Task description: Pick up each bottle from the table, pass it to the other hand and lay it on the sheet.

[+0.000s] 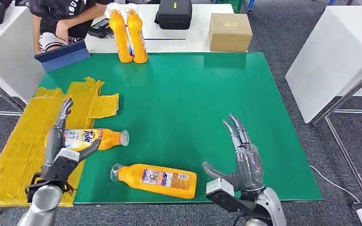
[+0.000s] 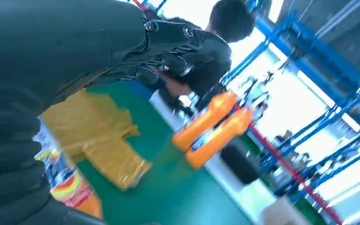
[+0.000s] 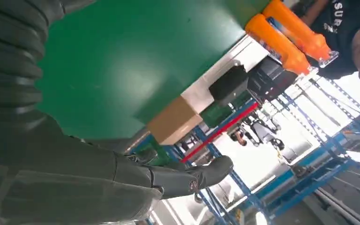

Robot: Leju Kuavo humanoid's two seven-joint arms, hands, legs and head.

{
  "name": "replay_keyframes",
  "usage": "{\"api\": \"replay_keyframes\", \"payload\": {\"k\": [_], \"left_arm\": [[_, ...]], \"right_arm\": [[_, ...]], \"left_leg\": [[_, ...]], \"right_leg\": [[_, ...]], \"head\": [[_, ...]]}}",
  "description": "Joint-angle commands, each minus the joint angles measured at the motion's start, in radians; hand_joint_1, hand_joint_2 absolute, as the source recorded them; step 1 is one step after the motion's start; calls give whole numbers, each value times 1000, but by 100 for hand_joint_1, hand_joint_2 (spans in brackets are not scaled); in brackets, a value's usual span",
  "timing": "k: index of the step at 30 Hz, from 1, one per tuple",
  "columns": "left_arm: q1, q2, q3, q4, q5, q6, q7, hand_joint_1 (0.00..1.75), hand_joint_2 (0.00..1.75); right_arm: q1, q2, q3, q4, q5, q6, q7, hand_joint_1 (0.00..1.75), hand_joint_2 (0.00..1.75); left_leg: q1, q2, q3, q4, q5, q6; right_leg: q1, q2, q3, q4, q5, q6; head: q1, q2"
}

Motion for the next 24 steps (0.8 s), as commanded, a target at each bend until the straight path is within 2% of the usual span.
{"api": "replay_keyframes", "payload": {"k": [1, 4, 10, 13, 14, 16, 19, 24], "left_arm": [[-6, -28, 54, -49, 4, -9, 8, 0, 175], [-7, -34, 55, -41, 15, -13, 4, 0, 175], [-3, -82, 39, -59, 15, -17, 5, 0, 175], [25, -101, 23, -93, -6, -1, 14, 0, 175], [36, -101, 18, -105, -7, 0, 13, 0, 175], [39, -101, 18, -106, -7, 1, 13, 0, 175], [10, -102, 8, -96, -9, -6, 23, 0, 175], [-5, -92, -14, -80, -20, 5, 35, 0, 175]], "right_arm": [[-26, 21, 32, 56, -8, 6, 7, 0, 175], [-28, 24, 32, 62, -31, 14, 12, 0, 175], [-31, 94, 67, 114, -46, -7, 60, 0, 175], [-1, 114, 91, 125, -32, 20, 97, 0, 175], [10, 111, 106, 120, -82, 70, 98, 0, 175], [11, 110, 106, 121, -82, 69, 98, 0, 175], [-44, 118, 133, 167, -182, 160, 109, 0, 175], [-51, 115, 168, 212, -199, 178, 109, 0, 175]], "left_leg": [[1, 2, 4, 0, -2, -3], [1, 1, 2, 0, -1, -2], [1, 1, 5, -1, -2, -3], [0, 1, 3, -1, -1, -2], [1, 1, 5, -1, -2, -3], [0, 1, 5, -1, -2, -3], [1, 1, 4, -1, -2, -3], [0, 0, 2, -1, 0, -2]], "right_leg": [[1, 1, 4, -1, -1, -1], [1, 0, 2, -1, -1, -1], [1, 0, 5, -1, -2, -1], [0, 1, 3, -1, -1, -1], [1, 0, 5, -2, -1, -1], [1, 0, 5, -1, -2, -1], [1, 0, 4, -1, -1, -1], [1, -1, 2, -1, 0, -1]], "head": [[0, 0], [0, 0], [0, 0], [0, 0], [0, 0], [0, 0], [0, 0], [0, 0]]}}
